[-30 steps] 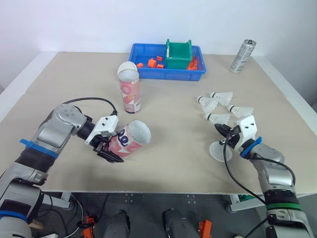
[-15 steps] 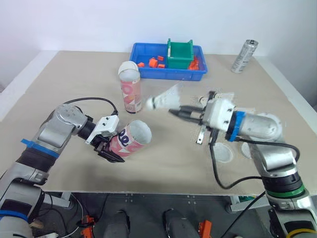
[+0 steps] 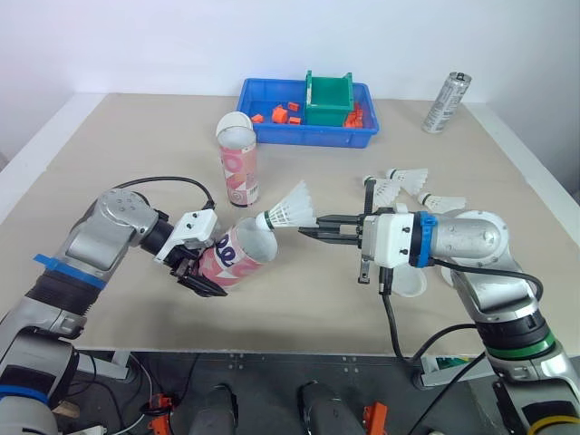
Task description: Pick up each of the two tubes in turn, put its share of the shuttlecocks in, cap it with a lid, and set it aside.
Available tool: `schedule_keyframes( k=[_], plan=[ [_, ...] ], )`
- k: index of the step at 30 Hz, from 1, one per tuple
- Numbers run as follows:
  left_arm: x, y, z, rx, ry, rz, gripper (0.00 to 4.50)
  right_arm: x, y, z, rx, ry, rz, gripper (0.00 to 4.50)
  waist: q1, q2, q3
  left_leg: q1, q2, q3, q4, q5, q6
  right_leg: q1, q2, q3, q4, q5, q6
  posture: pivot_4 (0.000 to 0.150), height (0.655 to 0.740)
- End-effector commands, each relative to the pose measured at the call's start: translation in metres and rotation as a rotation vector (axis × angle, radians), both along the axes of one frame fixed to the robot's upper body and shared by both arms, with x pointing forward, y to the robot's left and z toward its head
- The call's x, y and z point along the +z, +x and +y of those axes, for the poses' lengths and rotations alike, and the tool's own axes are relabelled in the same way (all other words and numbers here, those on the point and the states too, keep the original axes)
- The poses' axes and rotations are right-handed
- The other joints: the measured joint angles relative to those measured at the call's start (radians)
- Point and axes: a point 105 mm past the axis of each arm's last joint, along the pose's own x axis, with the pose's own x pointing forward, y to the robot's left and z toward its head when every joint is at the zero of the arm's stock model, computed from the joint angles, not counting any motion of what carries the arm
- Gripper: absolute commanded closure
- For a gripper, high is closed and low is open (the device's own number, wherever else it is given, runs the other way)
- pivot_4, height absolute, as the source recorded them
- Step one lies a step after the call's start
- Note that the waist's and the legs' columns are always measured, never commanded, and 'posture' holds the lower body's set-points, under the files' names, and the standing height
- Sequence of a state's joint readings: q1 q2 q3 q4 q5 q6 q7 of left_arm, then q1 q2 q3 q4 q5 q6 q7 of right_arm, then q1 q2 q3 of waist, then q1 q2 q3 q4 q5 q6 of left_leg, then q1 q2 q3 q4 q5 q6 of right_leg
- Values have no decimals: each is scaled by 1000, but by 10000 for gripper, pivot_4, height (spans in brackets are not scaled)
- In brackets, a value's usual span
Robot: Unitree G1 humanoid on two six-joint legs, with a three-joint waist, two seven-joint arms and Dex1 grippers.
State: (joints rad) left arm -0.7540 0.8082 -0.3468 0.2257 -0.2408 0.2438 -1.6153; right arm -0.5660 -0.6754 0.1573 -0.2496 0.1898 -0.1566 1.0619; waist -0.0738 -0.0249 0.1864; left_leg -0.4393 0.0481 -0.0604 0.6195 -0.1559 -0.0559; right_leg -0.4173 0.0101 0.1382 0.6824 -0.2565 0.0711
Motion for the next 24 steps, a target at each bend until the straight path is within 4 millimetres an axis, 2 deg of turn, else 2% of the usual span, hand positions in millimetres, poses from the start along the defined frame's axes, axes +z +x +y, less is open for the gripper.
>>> schedule_keyframes(
  k=[1,5,8,15,18,24],
  plan=[
    [13,0,3,3,-19,-39,9255,14,-5,-1,9,39,-53,44111,0,0,0,0,0,0,0,0,0,0,0,0,0,0,0,1500,7367],
    [12,0,2,0,-18,-35,9255,12,-8,-1,15,19,-69,44111,0,0,0,0,0,0,0,0,0,0,0,0,0,0,0,1500,7367],
    [12,1,1,-3,-18,-36,9255,4,-17,11,66,-12,-63,44111,0,0,0,0,0,0,0,0,0,0,0,0,0,0,0,1500,7367],
    [14,2,-2,-12,-19,-40,9255,-17,-21,29,143,-106,-36,44111,-1,0,0,0,0,0,0,0,0,0,0,0,0,0,0,1500,7367],
    [13,2,-2,-14,-19,-40,9255,-16,-17,33,150,-122,5,36268,-1,0,0,0,0,0,0,0,0,0,0,0,0,0,0,1500,7367],
    [14,1,-2,-14,-20,-39,9255,10,-5,32,105,-26,49,7651,-1,0,0,0,0,0,0,0,0,0,0,0,0,0,0,1500,7367]
  ],
)
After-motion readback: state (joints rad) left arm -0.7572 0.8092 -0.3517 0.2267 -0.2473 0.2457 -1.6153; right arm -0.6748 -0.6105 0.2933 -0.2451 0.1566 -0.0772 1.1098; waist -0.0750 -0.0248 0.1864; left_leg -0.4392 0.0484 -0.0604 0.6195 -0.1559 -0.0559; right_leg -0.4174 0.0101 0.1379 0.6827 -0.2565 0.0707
